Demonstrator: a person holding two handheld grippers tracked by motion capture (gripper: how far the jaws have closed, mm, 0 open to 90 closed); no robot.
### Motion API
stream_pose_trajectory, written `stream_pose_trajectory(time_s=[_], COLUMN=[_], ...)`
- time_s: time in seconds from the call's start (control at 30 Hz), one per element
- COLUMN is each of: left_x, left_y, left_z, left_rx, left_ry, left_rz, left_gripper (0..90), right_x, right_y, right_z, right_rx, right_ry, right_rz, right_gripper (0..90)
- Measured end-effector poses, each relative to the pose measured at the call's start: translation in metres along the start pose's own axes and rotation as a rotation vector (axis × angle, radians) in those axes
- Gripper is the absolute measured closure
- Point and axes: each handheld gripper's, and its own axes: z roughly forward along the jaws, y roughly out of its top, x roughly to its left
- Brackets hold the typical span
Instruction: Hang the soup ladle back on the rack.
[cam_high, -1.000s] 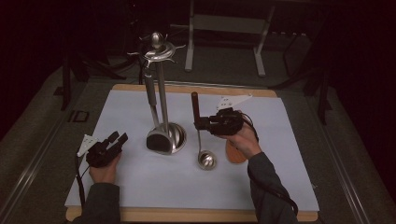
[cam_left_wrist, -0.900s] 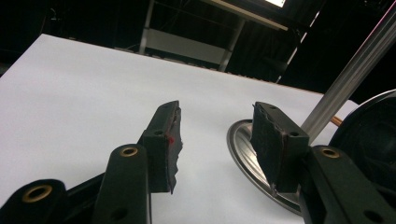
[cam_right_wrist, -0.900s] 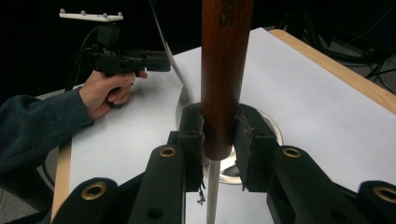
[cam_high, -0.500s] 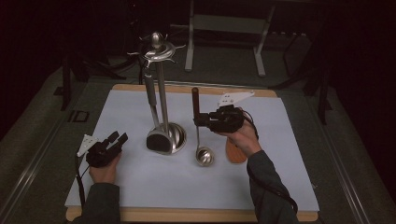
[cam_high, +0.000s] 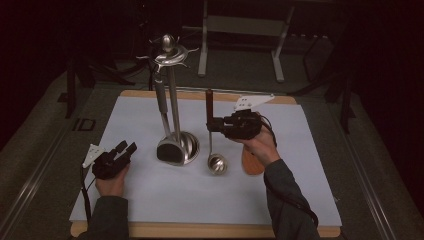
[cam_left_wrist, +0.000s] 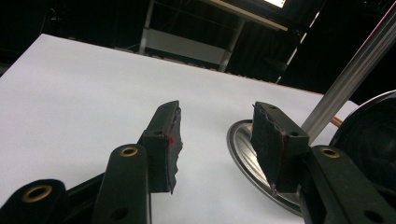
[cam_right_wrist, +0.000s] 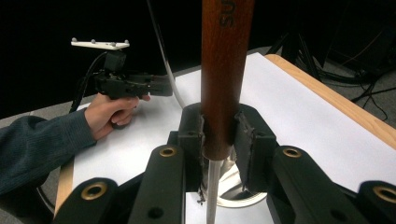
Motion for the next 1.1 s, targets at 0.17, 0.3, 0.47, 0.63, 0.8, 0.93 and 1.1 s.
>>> stream_pose_trajectory(time_s=[0.17,0.3,0.47,0.63,0.8,0.93,1.1], left_x=[0.0,0.0,0.0,0.0,0.0,0.0,0.0], left_y=[0.0,0.0,0.0,0.0,0.0,0.0,0.0], left_z=[0.0,0.0,0.0,0.0,0.0,0.0,0.0], left_rx=[0.0,0.001,0.001,0.0,0.0,0.0,0.0], left_ry=[-0.001,-0.001,-0.002,-0.001,-0.002,-0.002,-0.002], left_rz=[0.003,0.001,0.003,0.002,0.003,0.002,0.002], left_gripper=[52.9,52.9,52.9,52.8,52.8,52.8,52.8], right_x=[0.003,0.004,0.004,0.005,0.007,0.008,0.009], right_y=[0.004,0.004,0.005,0.007,0.01,0.013,0.017], right_z=[-0.001,-0.001,-0.002,-0.003,-0.003,-0.004,-0.004], right_rx=[-0.008,-0.017,-0.02,-0.032,-0.035,-0.039,-0.044], right_ry=[0.003,0.003,0.001,0.001,0.004,0.006,0.006], right_rz=[-0.007,-0.007,-0.006,-0.009,-0.011,-0.017,-0.022], right_gripper=[74.0,74.0,74.0,74.0,74.0,74.0,74.1])
